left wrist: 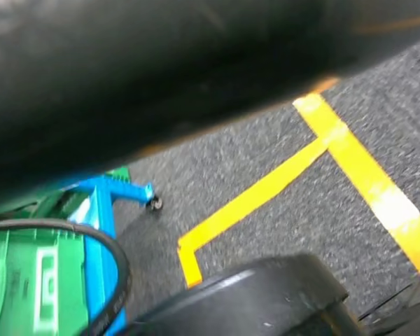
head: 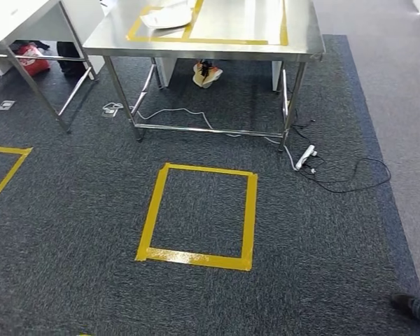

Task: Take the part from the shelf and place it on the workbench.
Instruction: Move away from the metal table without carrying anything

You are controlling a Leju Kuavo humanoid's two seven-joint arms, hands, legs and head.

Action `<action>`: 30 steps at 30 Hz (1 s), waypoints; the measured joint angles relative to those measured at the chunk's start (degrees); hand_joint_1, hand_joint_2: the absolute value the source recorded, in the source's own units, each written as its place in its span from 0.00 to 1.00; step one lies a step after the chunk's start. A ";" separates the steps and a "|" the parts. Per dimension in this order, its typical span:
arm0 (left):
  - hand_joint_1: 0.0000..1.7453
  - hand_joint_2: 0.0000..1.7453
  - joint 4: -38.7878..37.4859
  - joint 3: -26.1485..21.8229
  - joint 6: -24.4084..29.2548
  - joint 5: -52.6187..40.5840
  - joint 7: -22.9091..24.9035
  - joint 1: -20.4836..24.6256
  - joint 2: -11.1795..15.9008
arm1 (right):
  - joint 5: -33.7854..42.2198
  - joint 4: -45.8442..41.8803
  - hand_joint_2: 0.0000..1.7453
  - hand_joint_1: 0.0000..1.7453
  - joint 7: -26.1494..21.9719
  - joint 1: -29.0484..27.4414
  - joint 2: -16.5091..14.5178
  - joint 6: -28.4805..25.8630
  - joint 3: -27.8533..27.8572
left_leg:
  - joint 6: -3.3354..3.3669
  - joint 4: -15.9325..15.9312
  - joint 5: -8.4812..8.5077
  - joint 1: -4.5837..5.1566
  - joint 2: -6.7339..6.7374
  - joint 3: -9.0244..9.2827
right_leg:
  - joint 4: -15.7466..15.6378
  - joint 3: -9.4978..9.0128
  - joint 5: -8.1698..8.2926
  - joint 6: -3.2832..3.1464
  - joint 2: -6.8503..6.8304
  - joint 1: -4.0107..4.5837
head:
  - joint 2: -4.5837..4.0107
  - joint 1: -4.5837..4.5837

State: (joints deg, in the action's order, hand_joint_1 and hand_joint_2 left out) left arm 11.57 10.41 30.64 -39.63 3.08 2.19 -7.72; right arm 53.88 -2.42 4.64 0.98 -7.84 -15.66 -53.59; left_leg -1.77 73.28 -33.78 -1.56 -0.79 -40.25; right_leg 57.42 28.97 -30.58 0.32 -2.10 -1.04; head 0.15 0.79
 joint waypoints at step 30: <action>0.00 0.00 -0.18 -0.01 -0.16 -0.34 0.96 0.02 0.00 | -1.17 -2.35 0.00 0.00 -0.05 -0.02 0.84 -2.17 -1.17 | 0.80 -2.15 0.86 1.56 -0.27 0.51 | -0.66 -0.32 0.26 -0.82 1.09 0.45 | -0.01 -0.21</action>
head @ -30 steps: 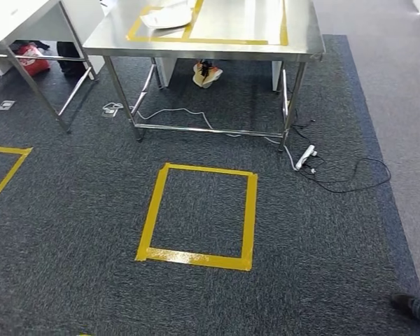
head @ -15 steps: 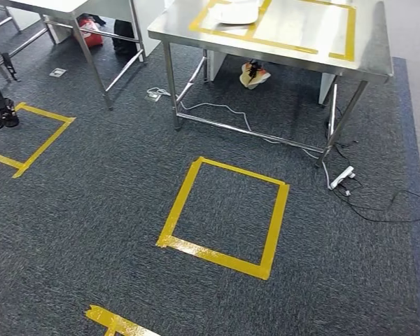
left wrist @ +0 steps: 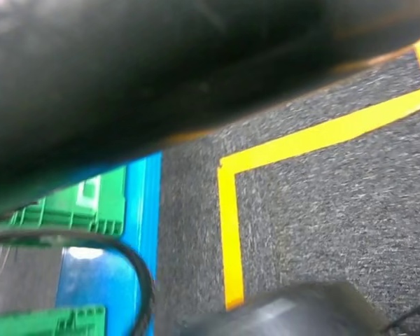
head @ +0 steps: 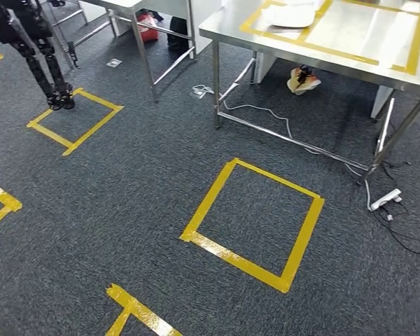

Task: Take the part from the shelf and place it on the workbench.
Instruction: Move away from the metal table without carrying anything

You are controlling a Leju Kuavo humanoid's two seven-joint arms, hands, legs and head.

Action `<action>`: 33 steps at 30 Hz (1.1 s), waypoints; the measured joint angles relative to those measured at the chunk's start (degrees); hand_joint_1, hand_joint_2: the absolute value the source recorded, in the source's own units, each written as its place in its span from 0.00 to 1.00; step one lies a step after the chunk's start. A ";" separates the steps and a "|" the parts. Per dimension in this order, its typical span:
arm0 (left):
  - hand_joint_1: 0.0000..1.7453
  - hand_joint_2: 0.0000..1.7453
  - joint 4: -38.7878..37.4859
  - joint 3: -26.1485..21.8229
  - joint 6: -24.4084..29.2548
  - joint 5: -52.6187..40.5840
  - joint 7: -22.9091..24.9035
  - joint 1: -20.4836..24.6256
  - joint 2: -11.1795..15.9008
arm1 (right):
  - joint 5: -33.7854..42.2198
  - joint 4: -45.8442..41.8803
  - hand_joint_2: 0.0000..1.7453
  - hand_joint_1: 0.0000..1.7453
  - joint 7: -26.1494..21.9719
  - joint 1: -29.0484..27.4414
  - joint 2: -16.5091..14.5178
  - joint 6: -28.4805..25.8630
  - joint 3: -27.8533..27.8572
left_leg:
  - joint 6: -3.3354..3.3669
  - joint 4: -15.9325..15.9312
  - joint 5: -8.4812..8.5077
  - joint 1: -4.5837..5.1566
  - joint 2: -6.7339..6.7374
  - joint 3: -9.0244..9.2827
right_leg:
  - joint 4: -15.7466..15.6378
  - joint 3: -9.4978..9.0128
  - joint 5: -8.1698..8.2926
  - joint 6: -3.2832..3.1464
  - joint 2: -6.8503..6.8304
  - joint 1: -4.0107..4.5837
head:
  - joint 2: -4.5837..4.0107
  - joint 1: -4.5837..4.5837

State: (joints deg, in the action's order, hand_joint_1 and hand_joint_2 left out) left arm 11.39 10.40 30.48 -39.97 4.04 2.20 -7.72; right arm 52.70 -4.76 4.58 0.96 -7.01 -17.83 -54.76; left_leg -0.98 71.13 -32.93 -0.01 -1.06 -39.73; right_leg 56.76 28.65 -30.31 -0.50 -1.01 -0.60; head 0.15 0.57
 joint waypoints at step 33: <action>0.00 0.00 -0.07 0.00 0.20 -0.20 0.45 -0.14 -0.39 | -0.42 -0.73 0.00 0.00 0.09 0.17 0.45 -0.48 -1.30 | -0.57 1.77 0.18 -0.71 0.43 -0.52 | -0.25 0.34 0.57 0.39 -2.37 -0.15 | 0.00 0.05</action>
State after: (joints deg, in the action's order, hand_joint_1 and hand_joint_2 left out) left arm 11.32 10.40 30.68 -40.17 4.49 2.06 -8.10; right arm 52.29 -5.49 4.68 1.13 -6.56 -18.31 -56.06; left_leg -1.55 72.90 -32.75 -0.72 -0.63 -40.25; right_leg 56.51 29.00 -29.74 -0.11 -3.37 -0.75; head 0.15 0.62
